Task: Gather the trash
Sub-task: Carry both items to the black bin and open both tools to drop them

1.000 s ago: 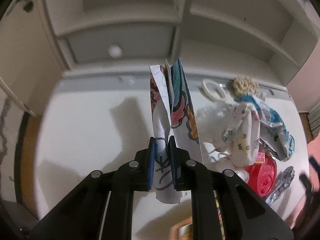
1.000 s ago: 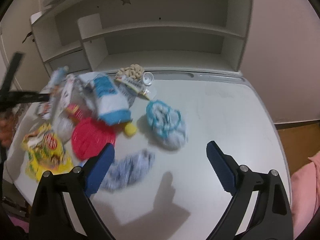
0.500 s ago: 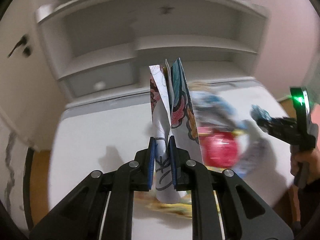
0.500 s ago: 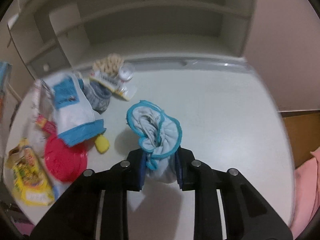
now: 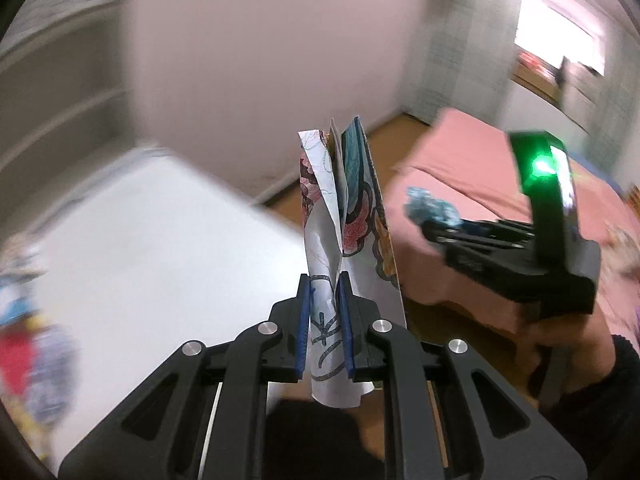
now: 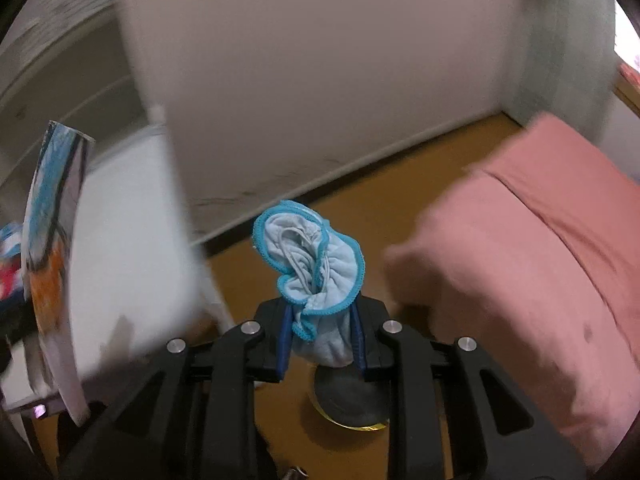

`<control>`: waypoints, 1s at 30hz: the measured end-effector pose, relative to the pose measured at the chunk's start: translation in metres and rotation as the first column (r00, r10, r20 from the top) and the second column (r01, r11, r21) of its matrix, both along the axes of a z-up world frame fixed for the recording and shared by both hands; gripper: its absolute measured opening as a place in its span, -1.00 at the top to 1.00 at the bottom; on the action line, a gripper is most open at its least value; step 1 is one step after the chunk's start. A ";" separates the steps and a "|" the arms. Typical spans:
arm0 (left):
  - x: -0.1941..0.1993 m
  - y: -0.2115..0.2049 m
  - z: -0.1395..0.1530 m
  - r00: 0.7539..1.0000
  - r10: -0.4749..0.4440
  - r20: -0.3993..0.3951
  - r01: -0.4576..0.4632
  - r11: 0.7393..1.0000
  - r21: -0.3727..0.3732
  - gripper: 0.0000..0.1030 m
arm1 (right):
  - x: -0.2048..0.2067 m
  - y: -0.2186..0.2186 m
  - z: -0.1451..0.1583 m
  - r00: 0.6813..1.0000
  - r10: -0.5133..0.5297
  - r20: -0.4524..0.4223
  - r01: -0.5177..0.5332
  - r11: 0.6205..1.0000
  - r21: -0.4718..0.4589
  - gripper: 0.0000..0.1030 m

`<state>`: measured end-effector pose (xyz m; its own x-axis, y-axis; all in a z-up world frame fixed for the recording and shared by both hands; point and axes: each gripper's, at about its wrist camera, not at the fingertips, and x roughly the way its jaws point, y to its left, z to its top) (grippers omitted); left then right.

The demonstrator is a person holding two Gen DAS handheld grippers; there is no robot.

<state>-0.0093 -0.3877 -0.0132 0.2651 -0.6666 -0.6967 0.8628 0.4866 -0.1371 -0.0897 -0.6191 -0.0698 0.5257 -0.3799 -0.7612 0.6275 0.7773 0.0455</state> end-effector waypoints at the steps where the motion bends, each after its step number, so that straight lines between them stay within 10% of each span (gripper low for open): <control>1: -0.008 -0.013 -0.008 0.999 -0.032 -0.015 0.032 0.999 0.005 0.75 | -0.011 -0.011 -0.008 0.999 -0.035 -0.008 0.035 0.999 0.010 0.53; 7: -0.030 -0.095 -0.097 0.975 -0.186 -0.123 0.196 0.978 0.074 0.75 | -0.063 -0.069 -0.068 0.980 -0.186 -0.066 0.192 0.976 0.098 0.53; 17: -0.006 -0.165 -0.252 0.969 -0.116 -0.218 0.179 0.938 0.296 0.74 | -0.070 -0.097 -0.149 0.965 -0.193 -0.179 0.231 0.947 0.222 0.53; 26: -0.022 -0.195 -0.268 0.967 -0.126 -0.223 0.192 0.933 0.305 0.72 | -0.074 -0.110 -0.168 0.961 -0.193 -0.199 0.241 0.936 0.257 0.53; 30: -0.028 -0.196 -0.268 0.968 -0.153 -0.201 0.211 0.927 0.311 0.41 | -0.077 -0.112 -0.166 0.960 -0.202 -0.196 0.249 0.933 0.260 0.53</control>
